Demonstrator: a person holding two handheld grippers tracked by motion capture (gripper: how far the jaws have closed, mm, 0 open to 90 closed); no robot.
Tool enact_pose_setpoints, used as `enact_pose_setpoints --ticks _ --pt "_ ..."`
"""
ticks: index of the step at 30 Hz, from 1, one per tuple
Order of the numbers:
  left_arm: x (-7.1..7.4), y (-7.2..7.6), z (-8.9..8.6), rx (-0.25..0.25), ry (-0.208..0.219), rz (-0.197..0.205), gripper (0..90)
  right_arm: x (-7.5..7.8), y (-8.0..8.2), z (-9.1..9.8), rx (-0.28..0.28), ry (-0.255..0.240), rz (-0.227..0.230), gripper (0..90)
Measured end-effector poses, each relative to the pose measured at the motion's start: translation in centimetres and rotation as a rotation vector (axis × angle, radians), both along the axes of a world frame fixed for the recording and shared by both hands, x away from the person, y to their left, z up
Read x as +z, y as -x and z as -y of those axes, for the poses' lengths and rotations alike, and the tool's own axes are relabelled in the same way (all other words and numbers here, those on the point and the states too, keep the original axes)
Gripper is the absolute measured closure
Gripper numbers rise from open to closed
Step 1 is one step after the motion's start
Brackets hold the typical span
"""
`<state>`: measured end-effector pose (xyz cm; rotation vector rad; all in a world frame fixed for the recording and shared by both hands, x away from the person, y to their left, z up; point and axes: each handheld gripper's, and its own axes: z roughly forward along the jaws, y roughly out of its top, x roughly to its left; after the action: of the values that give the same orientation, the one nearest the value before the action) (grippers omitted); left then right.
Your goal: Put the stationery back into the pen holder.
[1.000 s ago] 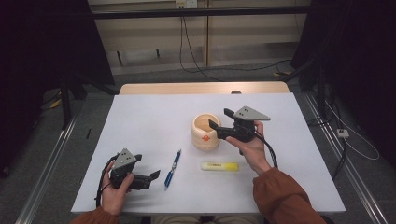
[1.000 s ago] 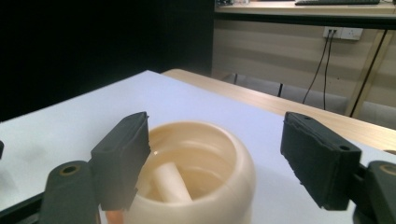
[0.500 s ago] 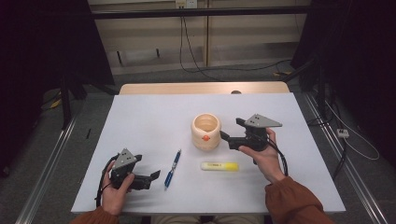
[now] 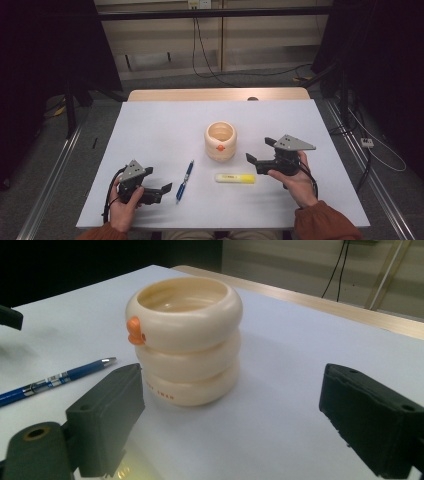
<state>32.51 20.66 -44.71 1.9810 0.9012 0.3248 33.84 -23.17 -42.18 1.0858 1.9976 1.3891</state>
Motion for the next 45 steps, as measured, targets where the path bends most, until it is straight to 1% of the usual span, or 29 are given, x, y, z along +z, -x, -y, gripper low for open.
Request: enact_pose_setpoints --ticks 2,4,5,6,7,8,9,10,11,13,15,17,19,21,23,24,25,26,27,29,31,33,35,36,37,39,41,43,45 --pt "0.0 0.0 0.1 -0.002 0.014 -0.005 6.4 -0.4 0.5 0.4 -0.007 -0.006 -0.014 9.0" --pt "0.0 0.0 0.3 0.014 0.006 -0.007 6.4 -0.7 0.9 0.9 -0.015 -0.005 -0.024 8.4" --pt "0.0 -0.1 0.4 0.012 0.015 -0.022 6.4 -0.9 1.2 1.2 -0.018 -0.004 -0.026 8.3" --pt "0.0 -0.1 0.5 0.010 0.034 -0.042 6.4 -1.1 1.4 1.4 -0.025 -0.007 -0.025 8.0" --pt "0.0 -0.2 0.6 0.010 0.032 -0.052 6.4 -1.2 1.6 1.6 -0.028 -0.006 -0.025 7.8" --pt "0.1 -0.1 0.8 0.017 0.017 -0.051 6.4 -1.2 1.8 1.8 -0.032 -0.008 -0.027 7.6" --pt "0.1 -0.1 0.9 0.010 0.011 -0.055 6.6 -1.3 2.0 1.9 -0.033 -0.009 -0.027 7.4" --pt "0.2 0.0 0.9 -0.008 0.011 -0.062 7.0 -1.2 2.1 2.1 -0.035 -0.008 -0.026 7.2" --pt "0.4 0.2 0.9 -0.015 0.008 -0.062 8.2 -1.2 2.2 2.3 -0.041 -0.009 -0.026 7.0" --pt "0.7 0.4 0.9 -0.026 -0.005 -0.076 20.4 -1.1 2.4 2.7 -0.048 -0.007 -0.026 6.8" --pt "0.9 0.5 0.9 -0.035 0.010 -0.090 31.4 -1.3 2.7 3.1 -0.059 -0.008 -0.030 6.5" --pt "1.1 0.7 1.0 -0.036 0.005 -0.089 43.3 -1.6 3.1 3.5 -0.069 -0.006 -0.038 5.8" --pt "1.3 0.9 1.4 -0.045 -0.006 -0.084 51.2 -1.8 3.6 3.7 -0.075 -0.004 -0.046 5.5" --pt "1.4 1.1 1.8 -0.065 -0.015 -0.085 59.1 -1.9 4.0 3.9 -0.077 -0.003 -0.048 5.5" --pt "1.4 1.4 2.4 -0.082 -0.036 -0.085 71.0 -2.0 4.3 4.1 -0.086 -0.010 -0.046 5.4" --pt "1.4 1.5 2.7 -0.108 -0.037 -0.091 76.5 -2.1 4.3 4.1 -0.084 -0.010 -0.047 5.3" --pt "1.4 1.7 3.0 -0.115 -0.039 -0.093 79.2 -2.2 4.3 4.0 -0.082 -0.010 -0.052 5.1" --pt "1.4 1.8 3.3 -0.123 -0.045 -0.093 84.2 -2.3 4.2 3.9 -0.075 -0.008 -0.059 5.1" --pt "1.4 1.9 3.6 -0.143 -0.046 -0.100 89.5 -2.4 4.1 3.8 -0.070 -0.011 -0.062 5.1" --pt "1.3 1.9 4.1 -0.155 -0.054 -0.094 90.0 -2.4 4.0 3.6 -0.064 -0.012 -0.055 5.1" --pt "1.5 1.8 4.6 -0.158 -0.062 -0.077 90.0 -2.3 4.0 3.5 -0.060 -0.013 -0.045 5.0" --pt "1.7 1.5 5.2 -0.161 -0.064 -0.077 90.0 -2.2 3.9 3.5 -0.064 -0.015 -0.041 5.0" --pt "1.6 1.3 6.0 -0.172 -0.082 -0.091 90.0 -2.2 3.9 3.6 -0.067 -0.012 -0.045 5.0" --pt "1.4 1.2 6.5 -0.180 -0.096 -0.096 90.0 -2.3 3.9 3.7 -0.070 -0.010 -0.044 5.0" --pt "1.2 1.1 6.9 -0.196 -0.121 -0.113 90.0 -2.3 3.9 3.7 -0.071 -0.010 -0.045 5.0" --pt "0.7 1.0 7.7 -0.209 -0.142 -0.124 90.0 -2.4 3.9 3.8 -0.075 -0.009 -0.046 5.1" --pt "0.3 1.0 7.8 -0.212 -0.146 -0.139 90.0 -2.5 3.9 3.8 -0.076 -0.009 -0.051 5.1" --pt "0.2 1.2 7.6 -0.202 -0.163 -0.143 90.0 -2.5 3.9 3.7 -0.068 0.000 -0.051 5.0" --pt "0.0 1.2 7.4 -0.189 -0.167 -0.150 90.0 -2.6 3.9 3.5 -0.061 0.006 -0.049 5.1"
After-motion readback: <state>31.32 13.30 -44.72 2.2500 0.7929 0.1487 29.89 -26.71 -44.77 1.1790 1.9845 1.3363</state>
